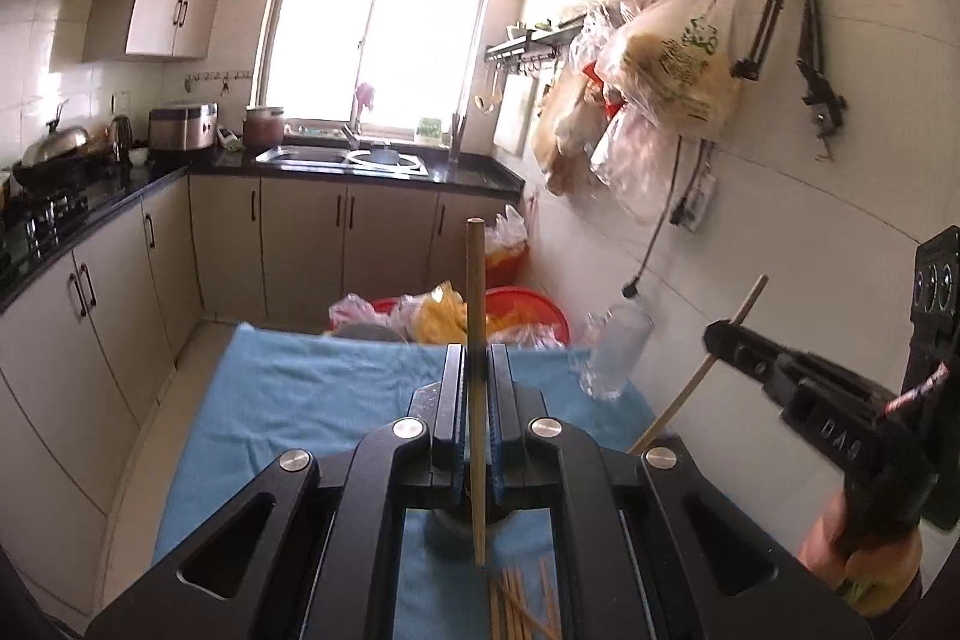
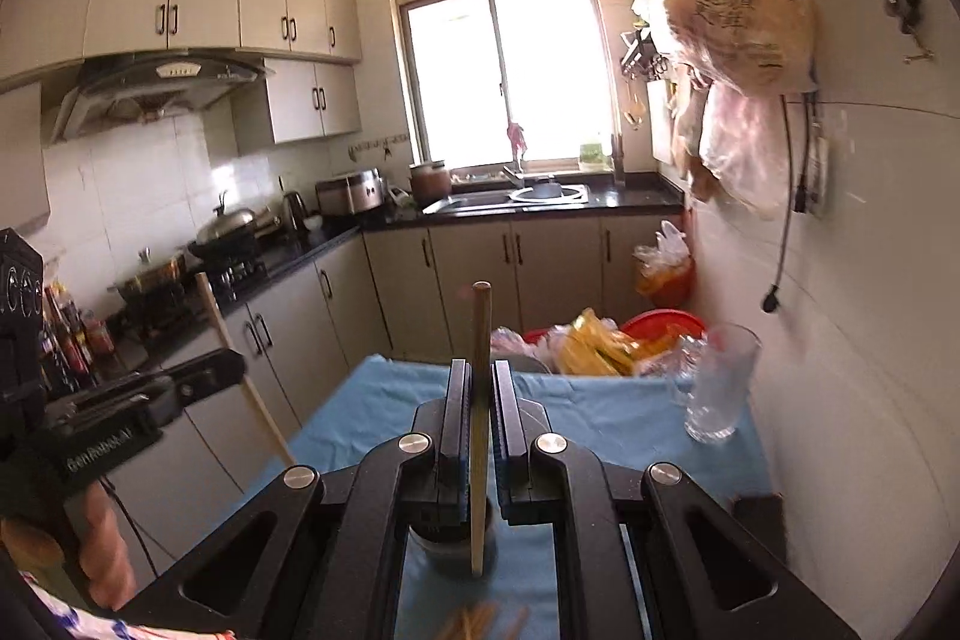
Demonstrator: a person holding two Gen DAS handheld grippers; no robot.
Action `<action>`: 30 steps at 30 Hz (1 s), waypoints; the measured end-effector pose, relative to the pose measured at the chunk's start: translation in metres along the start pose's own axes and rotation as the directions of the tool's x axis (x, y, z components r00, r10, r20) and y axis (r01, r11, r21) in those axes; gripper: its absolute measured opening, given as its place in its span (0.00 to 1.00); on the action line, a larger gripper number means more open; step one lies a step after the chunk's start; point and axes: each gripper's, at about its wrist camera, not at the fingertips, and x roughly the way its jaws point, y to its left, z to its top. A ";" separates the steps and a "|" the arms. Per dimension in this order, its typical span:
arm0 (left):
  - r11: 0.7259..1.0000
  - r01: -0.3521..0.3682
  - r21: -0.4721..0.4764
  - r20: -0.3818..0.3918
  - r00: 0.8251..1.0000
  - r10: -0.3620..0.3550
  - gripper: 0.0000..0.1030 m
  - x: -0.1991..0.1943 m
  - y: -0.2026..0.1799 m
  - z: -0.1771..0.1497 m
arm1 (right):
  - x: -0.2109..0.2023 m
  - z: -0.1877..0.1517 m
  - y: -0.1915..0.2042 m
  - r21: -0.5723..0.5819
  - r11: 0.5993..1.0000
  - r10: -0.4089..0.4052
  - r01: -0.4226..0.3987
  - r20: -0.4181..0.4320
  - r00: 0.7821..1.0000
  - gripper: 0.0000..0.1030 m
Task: Organize utensils
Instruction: 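Lift the chopstick upright and carry it above the black cup, then open the left gripper to drop the chopstick into the cup, then move the left gripper back to the chopstick pile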
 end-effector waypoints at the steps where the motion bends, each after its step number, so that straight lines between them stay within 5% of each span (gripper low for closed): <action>1: 1.000 -0.009 0.005 0.006 1.000 0.009 0.06 0.006 -0.001 0.005 | 0.009 0.002 0.001 0.005 1.000 0.001 -0.001 0.004 1.000 0.06; 7: 0.998 -0.049 0.035 -0.012 0.999 0.049 0.06 0.058 -0.003 0.010 | 0.063 -0.003 0.002 0.050 0.999 0.016 -0.014 -0.043 0.999 0.07; 13: 0.999 -0.039 -0.009 -0.168 0.985 0.037 0.06 0.115 0.011 -0.017 | 0.113 -0.036 -0.005 0.074 0.997 0.028 -0.015 -0.178 0.984 0.07; 19: 0.998 -0.065 -0.018 -0.200 0.978 0.060 0.07 0.124 0.021 -0.030 | 0.142 -0.057 -0.017 0.099 0.995 0.034 -0.010 -0.251 0.967 0.07; 22: 0.998 -0.064 -0.010 -0.195 0.979 0.060 0.20 0.118 0.022 -0.029 | 0.149 -0.059 -0.019 0.107 0.994 0.031 -0.003 -0.260 0.965 0.07; 25: 0.997 -0.077 -0.026 -0.163 0.984 0.071 0.35 0.104 0.025 -0.025 | 0.153 -0.060 -0.022 0.116 0.993 0.023 0.009 -0.267 0.963 0.24; 27: 0.996 -0.082 -0.035 -0.150 0.986 0.076 0.36 0.094 0.028 -0.022 | 0.151 -0.056 -0.023 0.121 0.993 0.022 0.010 -0.265 0.964 0.43; 30: 0.996 -0.082 -0.047 -0.127 0.989 0.075 0.37 0.074 0.031 -0.022 | 0.143 -0.052 -0.021 0.108 0.994 0.008 0.020 -0.248 0.969 0.43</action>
